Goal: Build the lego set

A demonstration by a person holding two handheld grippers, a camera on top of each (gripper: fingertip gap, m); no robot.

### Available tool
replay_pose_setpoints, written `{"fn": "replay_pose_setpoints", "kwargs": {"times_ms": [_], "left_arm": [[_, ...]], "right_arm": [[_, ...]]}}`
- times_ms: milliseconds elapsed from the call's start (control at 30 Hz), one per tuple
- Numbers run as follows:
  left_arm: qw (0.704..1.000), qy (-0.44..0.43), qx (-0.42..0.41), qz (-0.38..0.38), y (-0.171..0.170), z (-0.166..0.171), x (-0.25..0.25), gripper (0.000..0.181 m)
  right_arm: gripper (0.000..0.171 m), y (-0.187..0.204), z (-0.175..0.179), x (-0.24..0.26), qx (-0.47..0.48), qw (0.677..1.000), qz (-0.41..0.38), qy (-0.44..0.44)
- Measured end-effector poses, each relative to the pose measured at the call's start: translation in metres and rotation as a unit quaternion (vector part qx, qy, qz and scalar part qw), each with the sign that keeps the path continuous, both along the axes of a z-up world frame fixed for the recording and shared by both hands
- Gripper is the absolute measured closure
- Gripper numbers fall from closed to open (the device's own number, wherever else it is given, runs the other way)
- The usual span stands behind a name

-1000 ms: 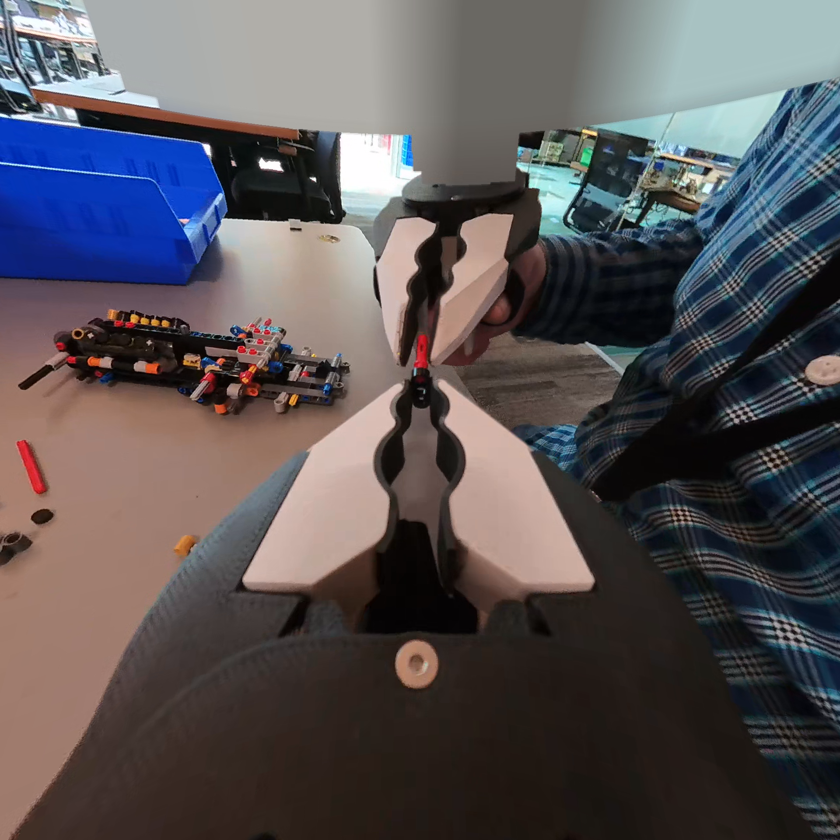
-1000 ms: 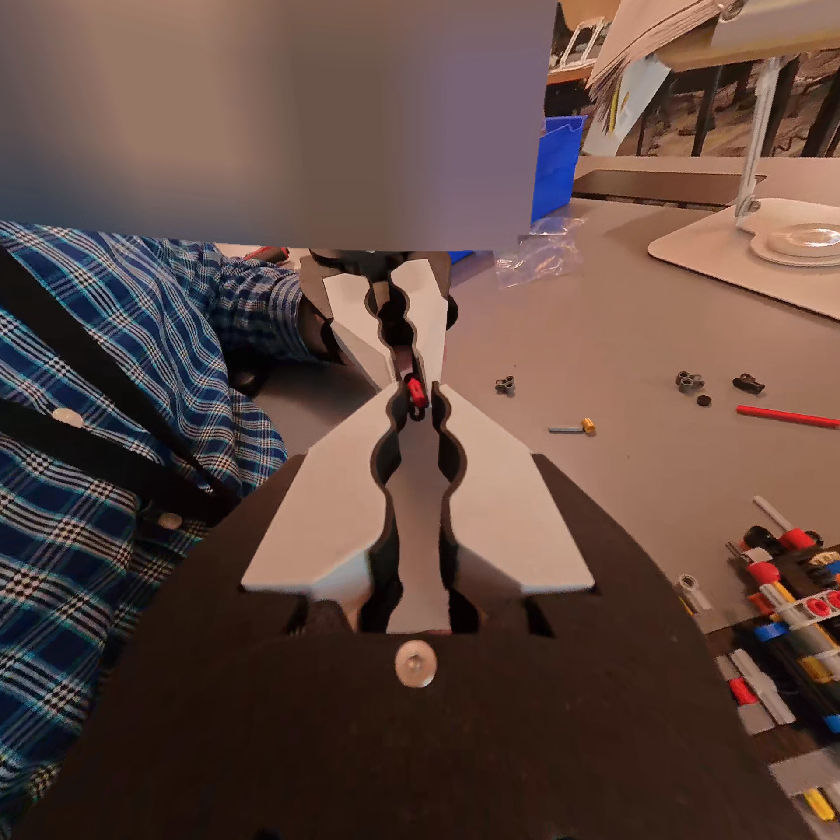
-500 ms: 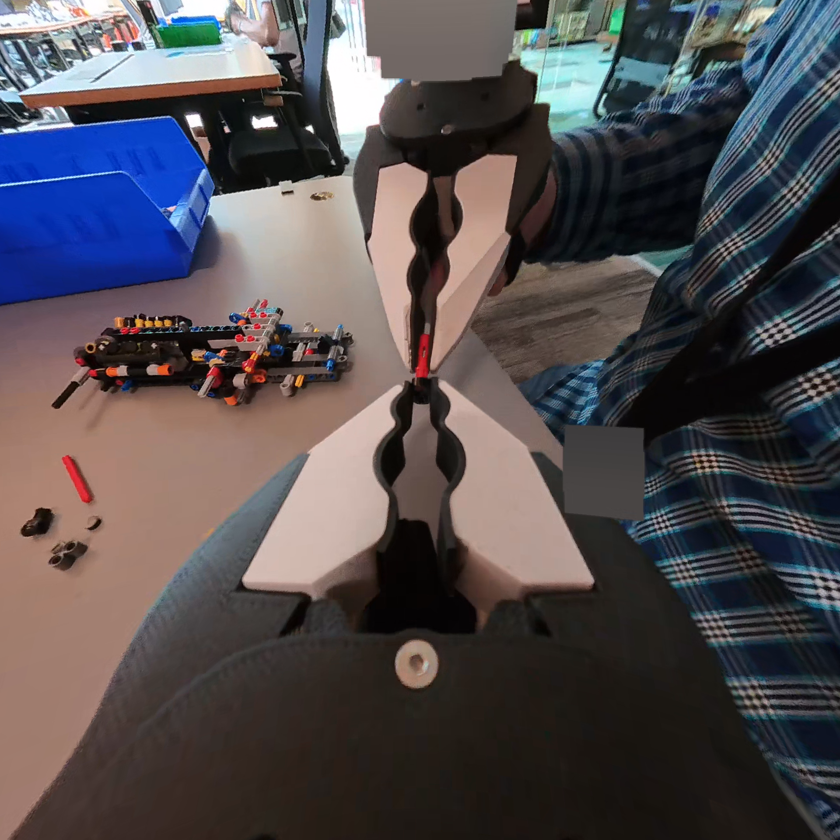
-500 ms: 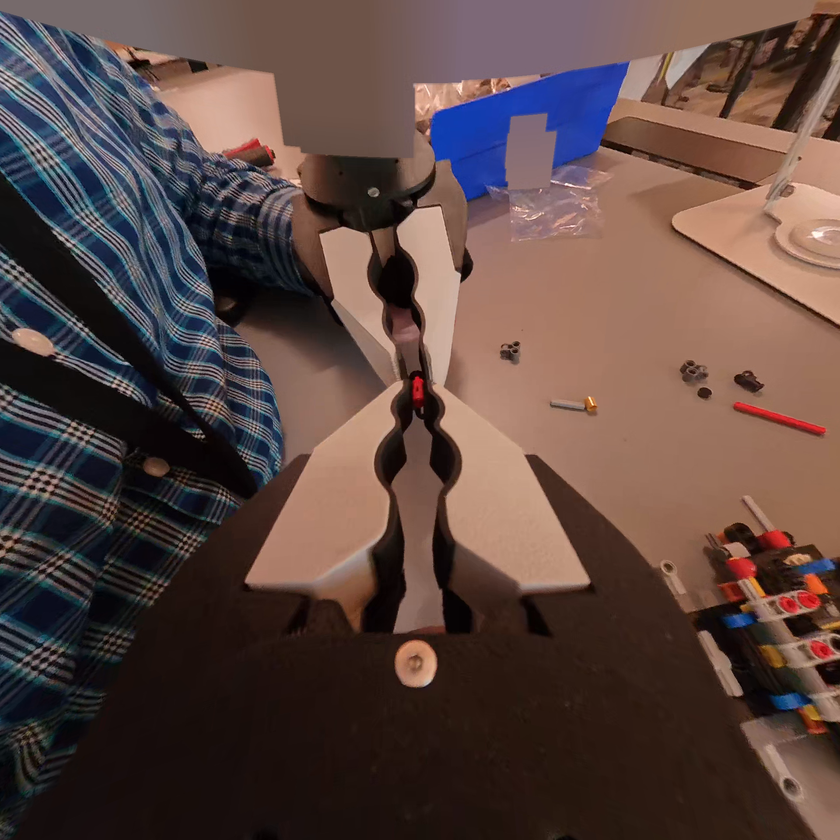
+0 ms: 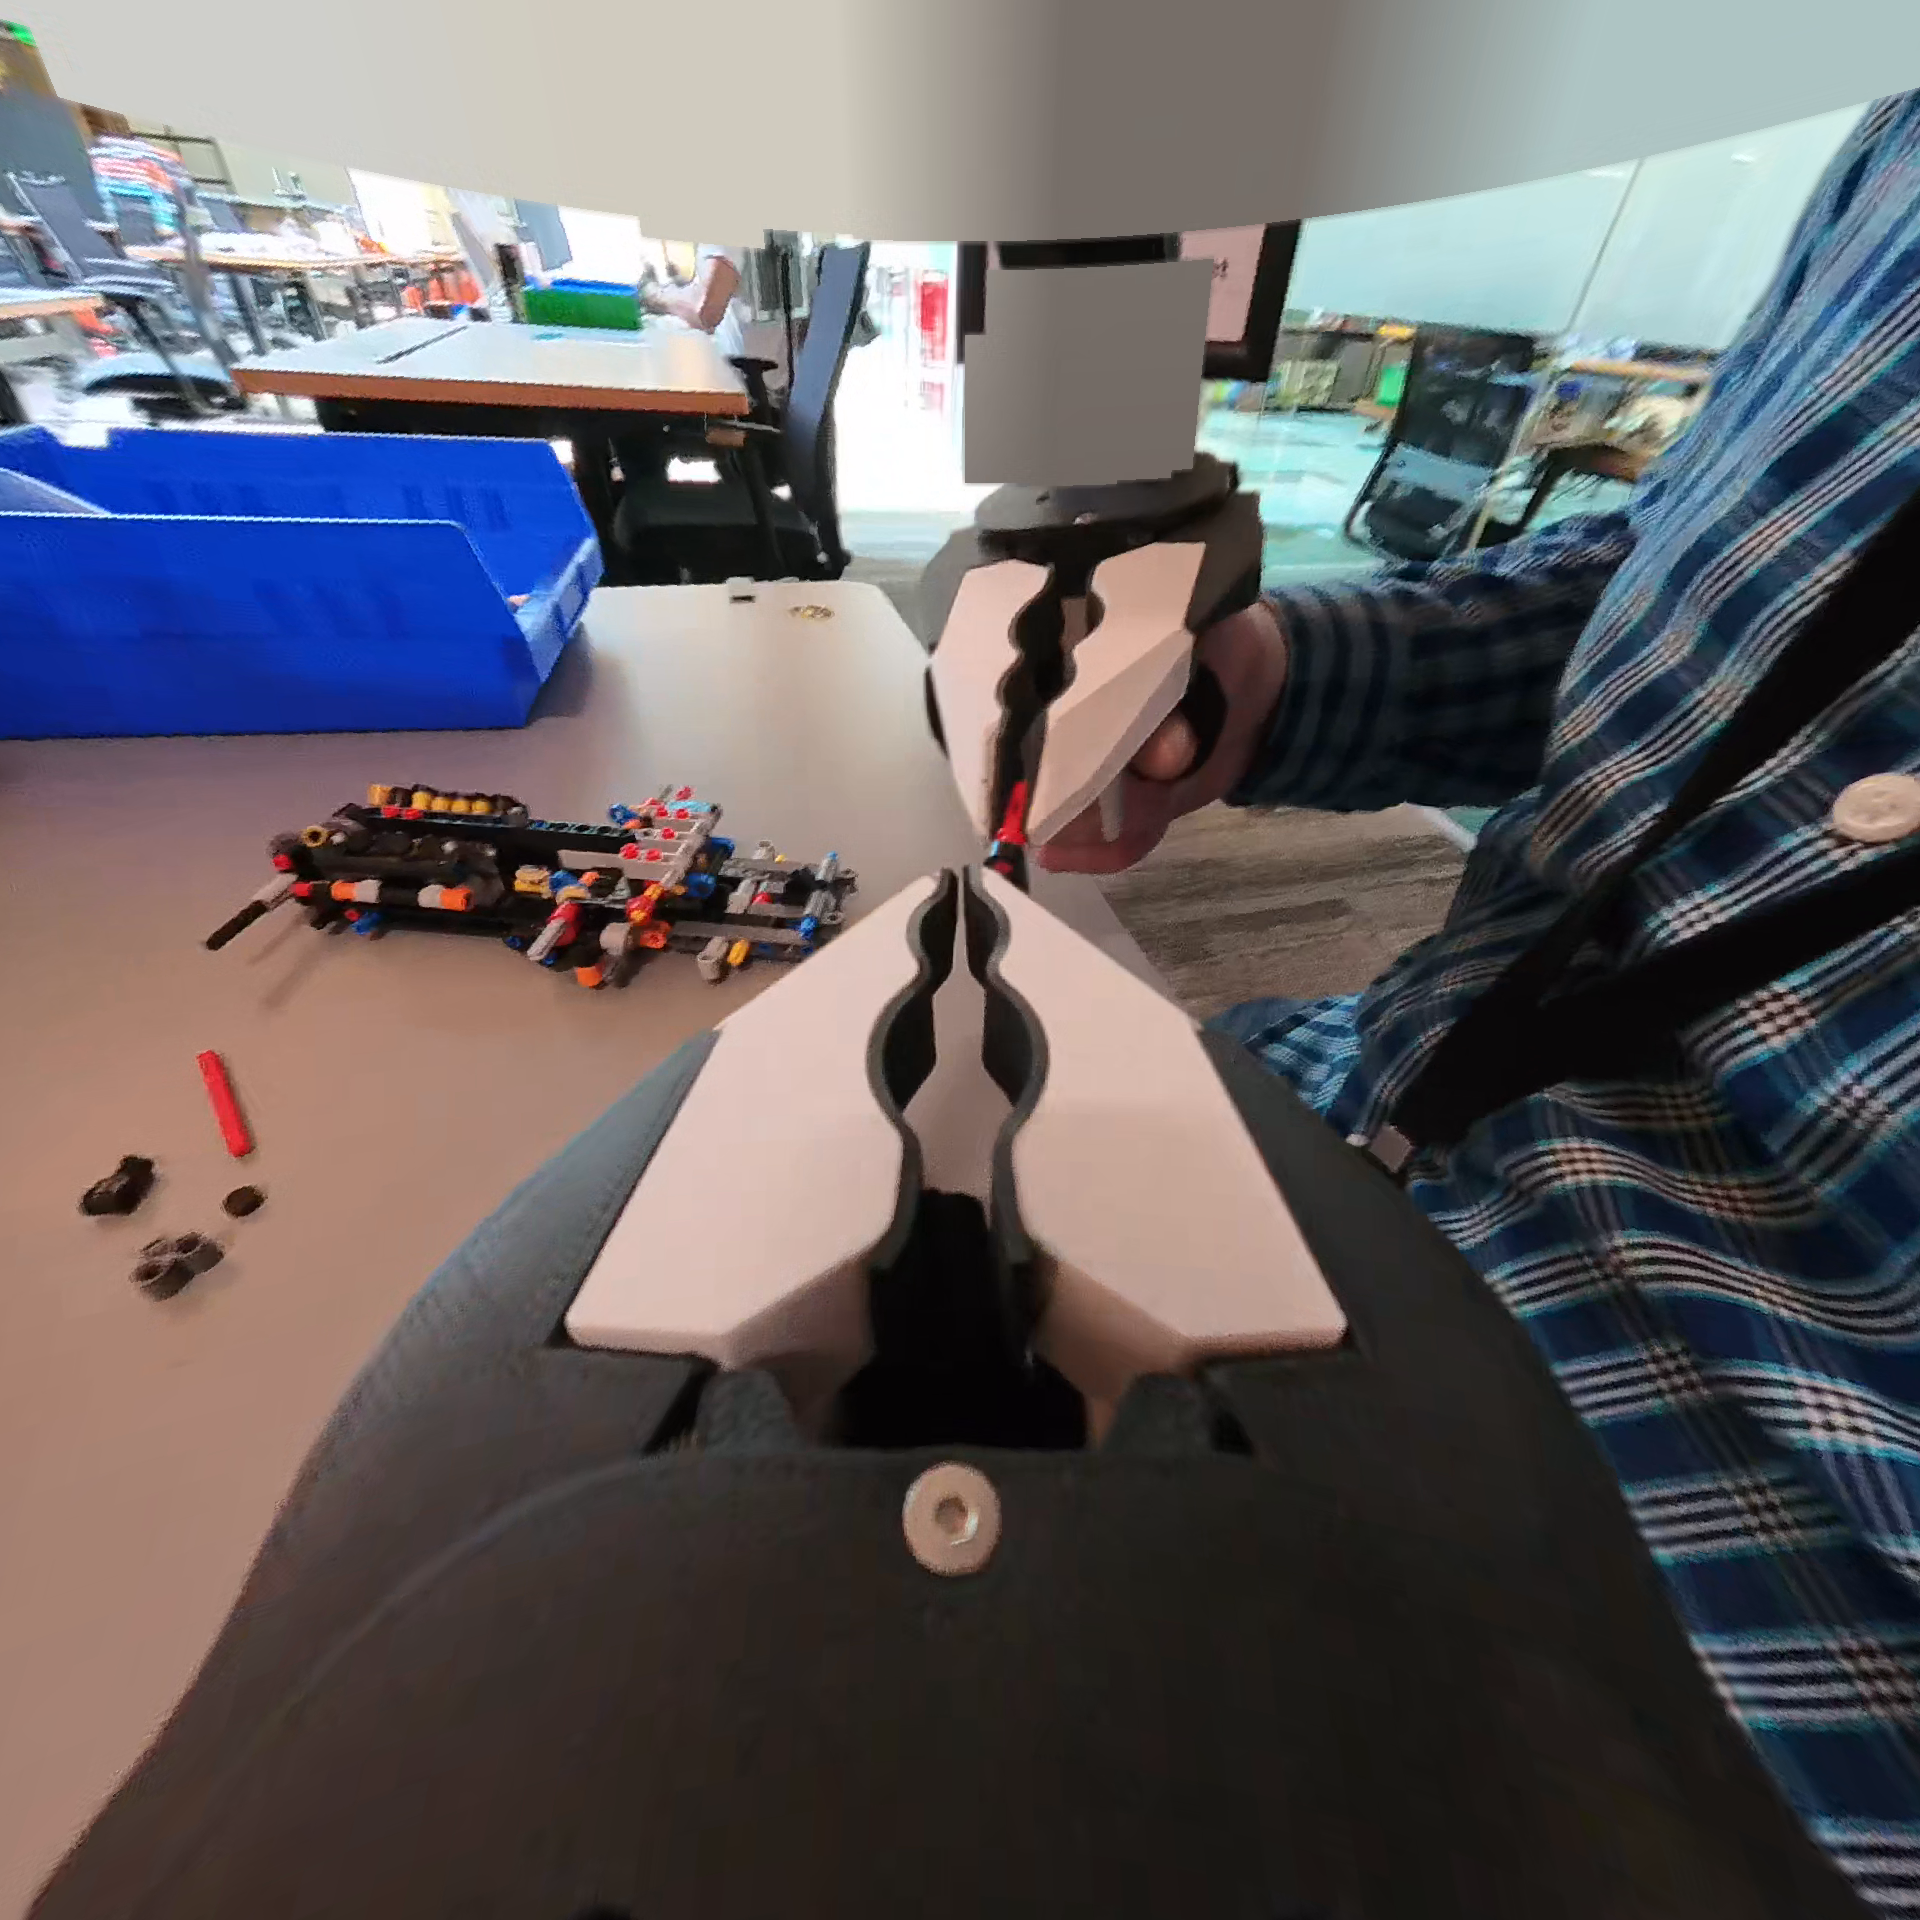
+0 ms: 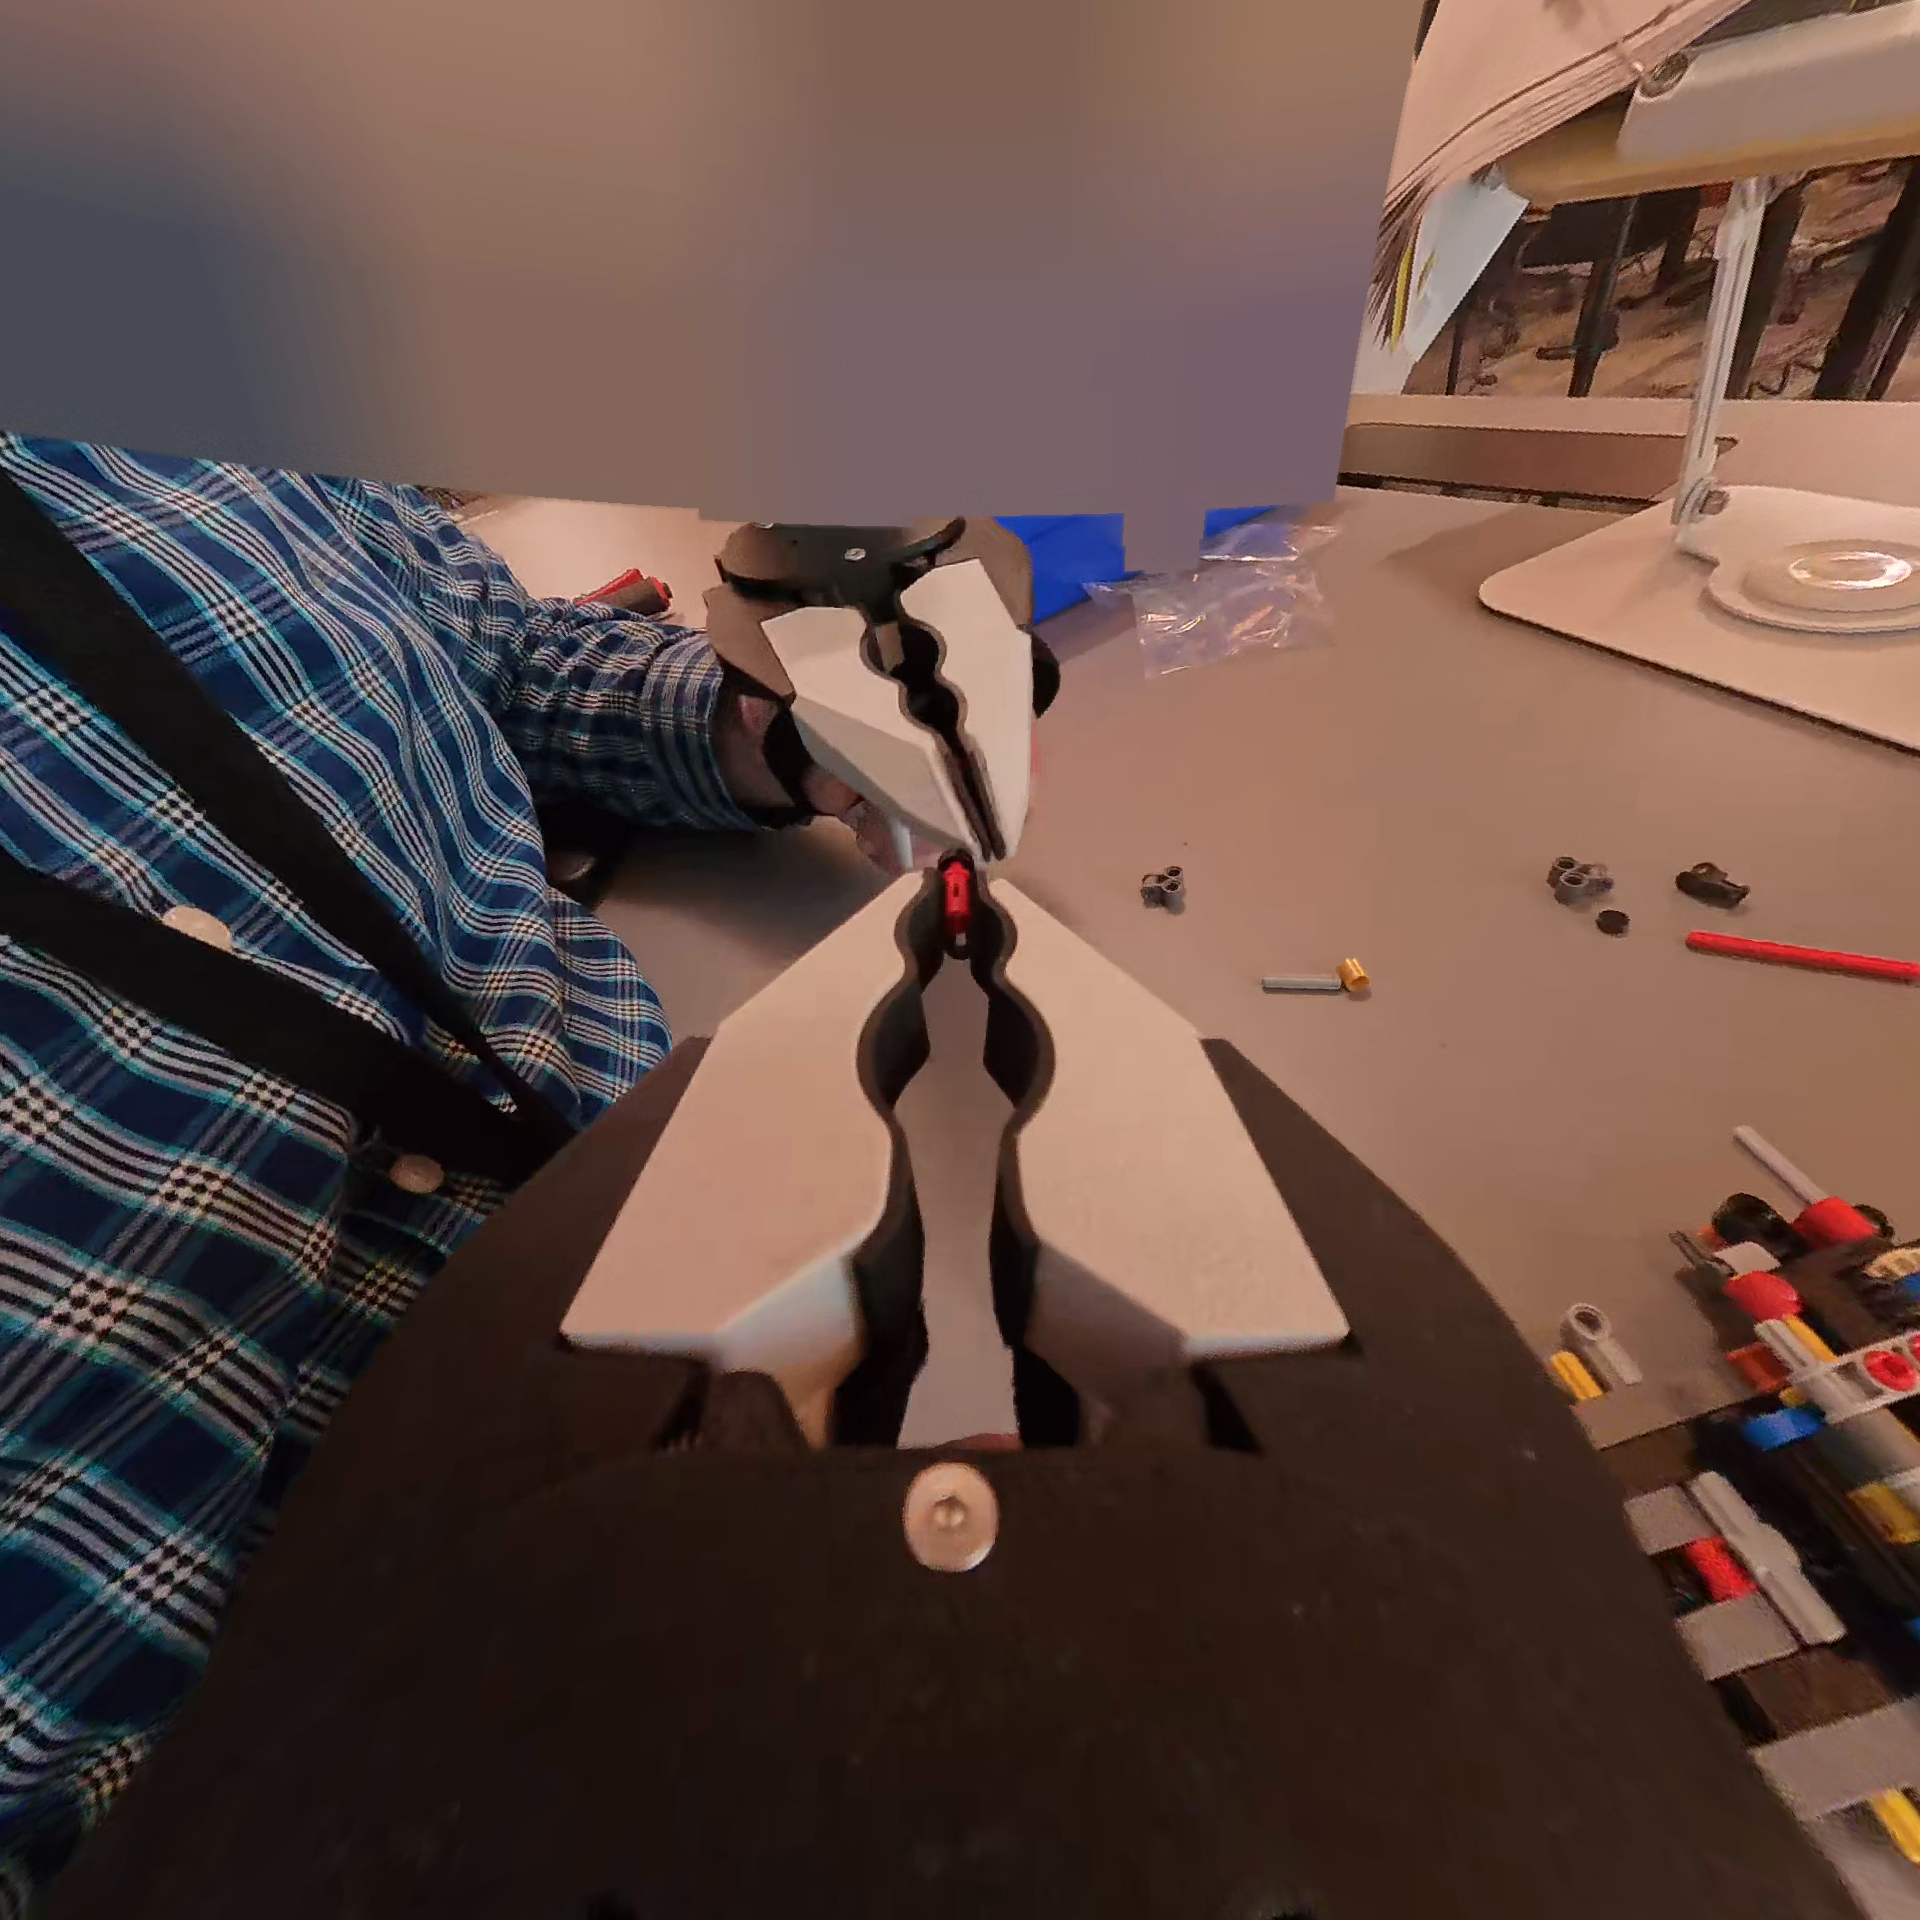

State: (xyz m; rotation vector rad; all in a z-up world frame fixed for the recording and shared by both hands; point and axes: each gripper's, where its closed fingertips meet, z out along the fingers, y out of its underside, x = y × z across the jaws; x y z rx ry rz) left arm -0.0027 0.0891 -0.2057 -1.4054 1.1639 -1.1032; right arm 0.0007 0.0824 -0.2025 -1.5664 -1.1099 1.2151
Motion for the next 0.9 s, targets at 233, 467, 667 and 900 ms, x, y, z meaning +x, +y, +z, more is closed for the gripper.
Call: {"fn": "replay_pose_setpoints", "kwargs": {"times_ms": [233,467,667,900], "left_arm": [[1.000,-0.016,-0.004,-0.018,-0.008,0.002,0.004,0.179],[0.999,-0.035,-0.015,-0.031,-0.012,0.006,0.004,0.181],[0.997,-0.051,-0.024,-0.045,-0.016,0.009,0.003,0.181],[0.997,-0.059,-0.023,-0.054,-0.020,0.011,0.004,0.180]], "right_arm": [[0.170,-0.001,0.004,0.001,-0.014,1.000,0.005,0.023],[0.170,-0.003,0.006,0.001,-0.018,0.999,0.011,0.031],[0.170,-0.006,0.008,0.000,-0.019,0.999,0.020,0.038],[0.170,-0.009,0.009,0.000,-0.019,0.998,0.027,0.045]]}}
